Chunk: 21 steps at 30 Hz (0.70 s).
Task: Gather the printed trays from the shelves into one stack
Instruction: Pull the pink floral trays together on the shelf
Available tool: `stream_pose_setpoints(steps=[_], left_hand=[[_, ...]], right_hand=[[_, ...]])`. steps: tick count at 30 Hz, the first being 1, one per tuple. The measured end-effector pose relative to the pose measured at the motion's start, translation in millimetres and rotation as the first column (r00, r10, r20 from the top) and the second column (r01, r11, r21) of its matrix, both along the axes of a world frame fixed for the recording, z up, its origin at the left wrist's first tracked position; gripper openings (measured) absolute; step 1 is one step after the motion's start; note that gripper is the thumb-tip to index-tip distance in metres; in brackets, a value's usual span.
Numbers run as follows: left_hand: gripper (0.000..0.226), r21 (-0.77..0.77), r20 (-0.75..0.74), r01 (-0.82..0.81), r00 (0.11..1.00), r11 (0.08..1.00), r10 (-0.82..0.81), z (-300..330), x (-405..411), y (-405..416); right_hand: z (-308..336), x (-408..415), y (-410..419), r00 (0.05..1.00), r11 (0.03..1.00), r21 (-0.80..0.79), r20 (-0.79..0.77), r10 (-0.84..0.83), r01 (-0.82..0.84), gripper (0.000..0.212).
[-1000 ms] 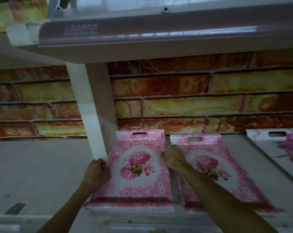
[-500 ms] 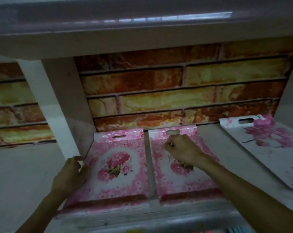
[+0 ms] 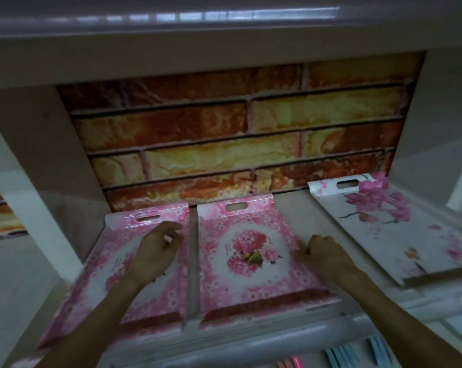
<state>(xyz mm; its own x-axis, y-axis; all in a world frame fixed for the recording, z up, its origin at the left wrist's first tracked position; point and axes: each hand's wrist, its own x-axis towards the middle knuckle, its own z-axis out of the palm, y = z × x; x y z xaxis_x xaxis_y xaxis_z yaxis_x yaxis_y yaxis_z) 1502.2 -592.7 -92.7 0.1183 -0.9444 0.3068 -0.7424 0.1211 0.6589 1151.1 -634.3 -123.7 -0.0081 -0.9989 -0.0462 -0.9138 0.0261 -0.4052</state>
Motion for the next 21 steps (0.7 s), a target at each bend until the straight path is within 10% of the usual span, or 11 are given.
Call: stream_pose_setpoints(steps=[15, 21], left_hand=[[0.006, 0.157, -0.157, -0.159, 0.97, 0.975, 0.184, 3.7, -49.7, -42.0], [0.006, 0.174, -0.47, -0.103, 0.865, 0.979, 0.175, 13.4, -42.1, -36.2]], right_hand=[[33.7, 13.0, 4.2, 0.785, 0.995, -0.095, 0.618, 0.036, 0.029, 0.019], [30.1, -1.3, 14.2, 0.612, 0.984, -0.144, 0.789, 0.052, 0.102, 0.028]])
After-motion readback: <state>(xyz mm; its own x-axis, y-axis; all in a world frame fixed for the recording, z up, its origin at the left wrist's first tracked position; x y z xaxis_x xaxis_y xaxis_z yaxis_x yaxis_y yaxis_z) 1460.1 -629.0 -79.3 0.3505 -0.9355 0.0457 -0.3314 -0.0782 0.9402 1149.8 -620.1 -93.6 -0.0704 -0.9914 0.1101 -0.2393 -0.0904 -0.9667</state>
